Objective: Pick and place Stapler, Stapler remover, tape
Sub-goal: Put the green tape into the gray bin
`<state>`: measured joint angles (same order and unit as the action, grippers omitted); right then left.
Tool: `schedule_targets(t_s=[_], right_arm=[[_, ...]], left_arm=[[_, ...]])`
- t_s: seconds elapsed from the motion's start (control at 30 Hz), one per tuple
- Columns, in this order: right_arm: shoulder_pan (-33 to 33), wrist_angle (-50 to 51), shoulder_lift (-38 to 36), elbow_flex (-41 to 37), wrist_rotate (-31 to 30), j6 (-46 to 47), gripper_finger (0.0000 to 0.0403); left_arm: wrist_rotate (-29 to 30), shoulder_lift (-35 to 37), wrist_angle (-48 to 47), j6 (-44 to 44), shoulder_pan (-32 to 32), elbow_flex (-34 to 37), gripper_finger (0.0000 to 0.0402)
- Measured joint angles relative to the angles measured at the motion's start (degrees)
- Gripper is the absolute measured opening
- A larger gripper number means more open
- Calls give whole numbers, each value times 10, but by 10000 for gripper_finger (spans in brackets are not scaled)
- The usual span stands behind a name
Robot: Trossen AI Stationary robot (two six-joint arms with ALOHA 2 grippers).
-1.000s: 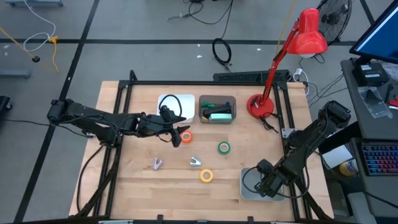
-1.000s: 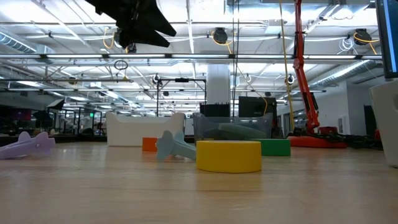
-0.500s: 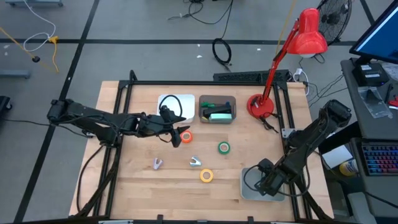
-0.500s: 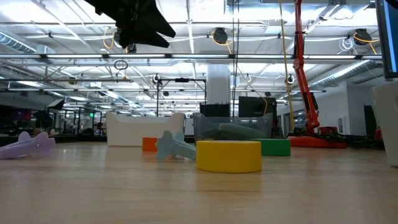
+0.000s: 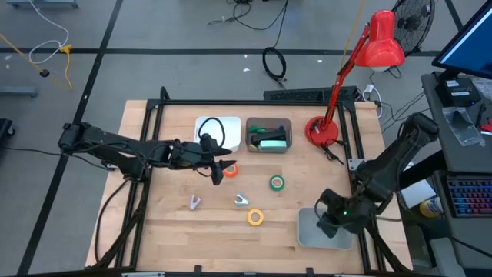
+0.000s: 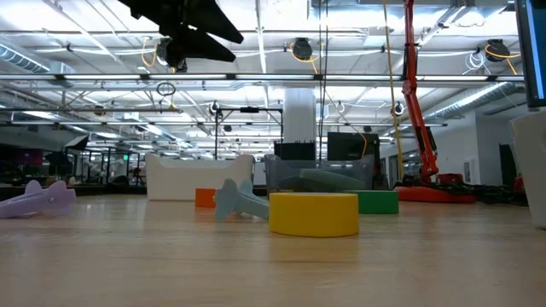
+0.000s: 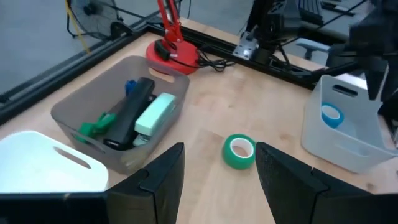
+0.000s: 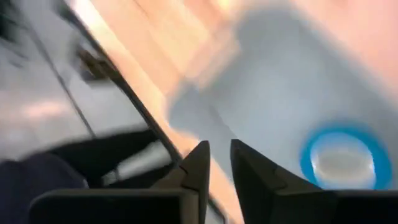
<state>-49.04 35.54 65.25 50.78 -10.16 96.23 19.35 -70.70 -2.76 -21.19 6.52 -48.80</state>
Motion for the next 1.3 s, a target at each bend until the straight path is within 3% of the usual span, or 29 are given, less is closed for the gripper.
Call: schedule_targets(t_s=[0.13,0.2,0.3,0.37,0.5,0.77,1.07,1.2,1.3], right_arm=[[14,-17,-36,0,-166,-105,27],[37,-16,-50,0,-197,-163,14],[82,-33,-64,0,-197,-251,2],[116,-69,-67,0,-171,-338,4],[215,-159,-53,0,-33,-492,13],[387,-169,18,0,191,-562,15],[446,-160,70,28,209,-658,15],[455,-84,107,73,208,-686,15],[461,-32,143,113,208,-703,15]], left_arm=[[0,0,0,-20,0,0,198],[0,0,0,-19,0,0,198],[0,0,0,-14,0,0,198],[0,0,-1,-14,0,0,198],[0,0,-9,-25,0,0,198],[66,45,-36,-8,28,0,198],[103,110,-111,0,70,0,198],[103,136,-117,5,70,15,198],[103,173,-83,-1,70,65,198]])
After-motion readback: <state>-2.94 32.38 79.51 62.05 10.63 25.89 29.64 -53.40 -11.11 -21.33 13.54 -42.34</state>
